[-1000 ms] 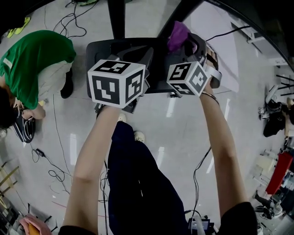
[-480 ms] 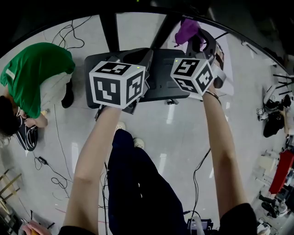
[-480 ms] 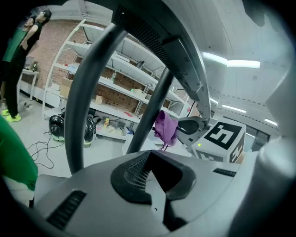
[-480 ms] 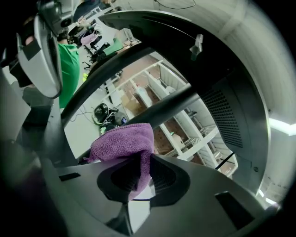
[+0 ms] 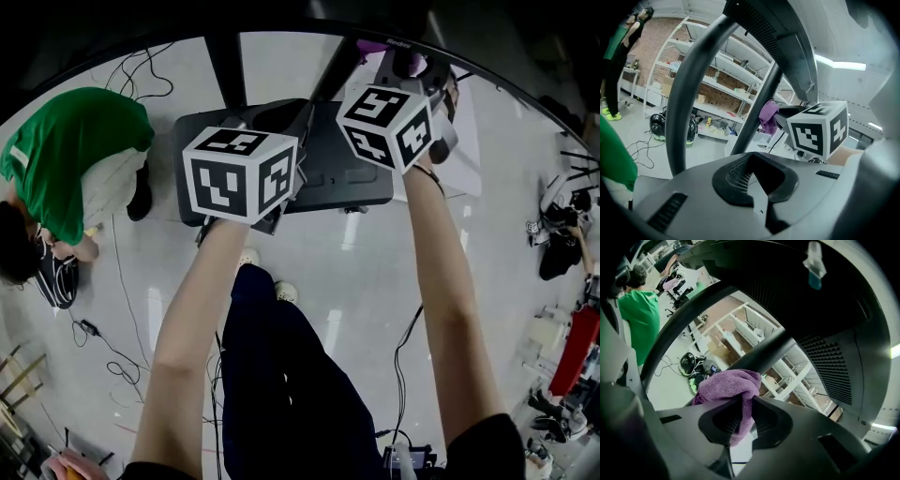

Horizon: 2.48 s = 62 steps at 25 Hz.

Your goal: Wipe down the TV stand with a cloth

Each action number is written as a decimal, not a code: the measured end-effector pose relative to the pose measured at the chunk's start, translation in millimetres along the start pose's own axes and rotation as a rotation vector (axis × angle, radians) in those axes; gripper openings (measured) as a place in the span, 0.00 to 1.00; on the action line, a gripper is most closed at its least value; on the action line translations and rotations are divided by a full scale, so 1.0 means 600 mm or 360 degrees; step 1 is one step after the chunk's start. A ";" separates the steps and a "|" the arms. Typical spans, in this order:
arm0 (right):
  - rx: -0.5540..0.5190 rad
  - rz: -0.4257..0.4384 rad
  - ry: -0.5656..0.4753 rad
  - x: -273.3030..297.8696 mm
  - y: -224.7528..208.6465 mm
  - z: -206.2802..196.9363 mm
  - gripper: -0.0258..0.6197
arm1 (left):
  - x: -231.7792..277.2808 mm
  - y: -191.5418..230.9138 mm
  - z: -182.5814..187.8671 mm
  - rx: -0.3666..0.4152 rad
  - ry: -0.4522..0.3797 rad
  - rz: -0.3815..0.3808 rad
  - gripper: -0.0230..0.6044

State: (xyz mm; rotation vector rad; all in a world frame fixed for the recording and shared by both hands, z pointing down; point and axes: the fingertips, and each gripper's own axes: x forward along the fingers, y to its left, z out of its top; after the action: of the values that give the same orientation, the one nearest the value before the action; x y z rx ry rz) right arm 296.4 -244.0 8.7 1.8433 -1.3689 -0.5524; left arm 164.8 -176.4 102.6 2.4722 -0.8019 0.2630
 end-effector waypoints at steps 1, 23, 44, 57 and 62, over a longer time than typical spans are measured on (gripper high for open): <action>-0.0012 -0.0005 0.0001 0.001 0.003 0.001 0.15 | -0.001 0.002 -0.002 0.0000 0.0001 -0.0002 0.05; -0.0301 0.0212 0.0122 -0.001 0.151 -0.089 0.15 | -0.016 0.031 -0.056 -0.0083 0.0035 -0.0030 0.05; -0.0394 0.0538 0.0403 0.020 0.314 -0.214 0.15 | -0.042 0.063 -0.102 -0.0113 0.0063 -0.0050 0.05; -0.0222 0.0594 0.0379 -0.051 0.297 -0.199 0.15 | -0.089 0.074 -0.132 -0.0167 0.0038 0.0044 0.05; -0.0070 0.0681 0.0268 -0.131 0.290 -0.153 0.15 | -0.140 0.076 -0.160 -0.0227 0.0014 0.0123 0.05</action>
State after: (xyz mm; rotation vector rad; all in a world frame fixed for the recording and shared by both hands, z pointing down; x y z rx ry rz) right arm 230.2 -164.5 193.8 1.4634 -1.5604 -0.1985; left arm 67.9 -115.2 174.7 2.3091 -0.8825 0.2361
